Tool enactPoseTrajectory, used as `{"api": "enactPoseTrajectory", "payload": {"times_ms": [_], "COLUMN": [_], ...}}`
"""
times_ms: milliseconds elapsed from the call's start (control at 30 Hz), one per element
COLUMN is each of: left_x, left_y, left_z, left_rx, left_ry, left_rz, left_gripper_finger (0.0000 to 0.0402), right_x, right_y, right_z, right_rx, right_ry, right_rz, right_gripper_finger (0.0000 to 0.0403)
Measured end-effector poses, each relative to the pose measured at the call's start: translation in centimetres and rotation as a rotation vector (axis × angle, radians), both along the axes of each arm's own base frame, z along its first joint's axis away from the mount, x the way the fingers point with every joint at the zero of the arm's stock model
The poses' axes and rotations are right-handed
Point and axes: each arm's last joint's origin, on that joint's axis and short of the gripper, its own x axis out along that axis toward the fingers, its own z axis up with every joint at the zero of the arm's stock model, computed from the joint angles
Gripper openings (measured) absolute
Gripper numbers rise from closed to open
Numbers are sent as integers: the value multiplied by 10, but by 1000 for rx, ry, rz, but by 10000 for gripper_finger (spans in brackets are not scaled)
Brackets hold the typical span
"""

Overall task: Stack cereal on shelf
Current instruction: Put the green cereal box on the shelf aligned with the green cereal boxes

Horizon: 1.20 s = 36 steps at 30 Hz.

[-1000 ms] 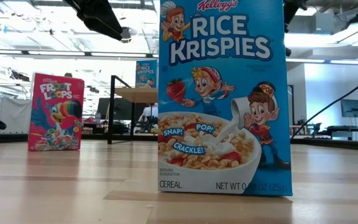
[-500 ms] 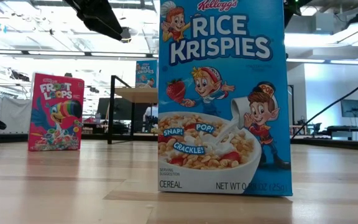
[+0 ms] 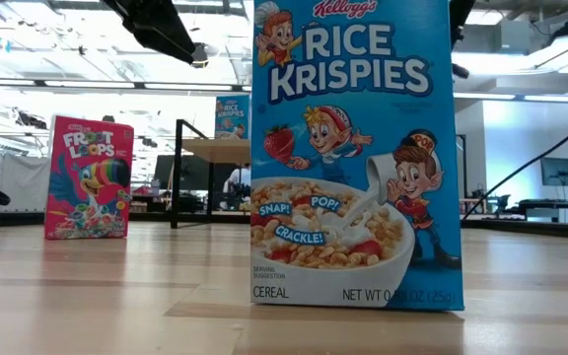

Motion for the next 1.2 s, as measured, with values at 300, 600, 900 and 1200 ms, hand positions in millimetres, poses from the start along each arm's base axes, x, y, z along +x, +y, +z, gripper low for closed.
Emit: {"api": "enactPoseTrajectory", "payload": {"times_ms": [300,600,900,1200], "left_x": [-4,-4,-6,-14], "left_y": [4,7,13,11], "left_z": [-1,2,16,22], "left_rx": [31,104,493,371], "left_ry": [2,-1,157,-8], "left_rz": [183,267,421,446], "left_gripper_finger": [332,332,332,332], "right_x": [2,0,0,10], "right_y": [24,40,54,73], "right_z": [13,11,7,6], "right_rx": [44,116,248,476], "right_ry": [132,227,181,32], "right_rz": [152,213,138,176], "right_gripper_finger": [260,260,260,260]}}
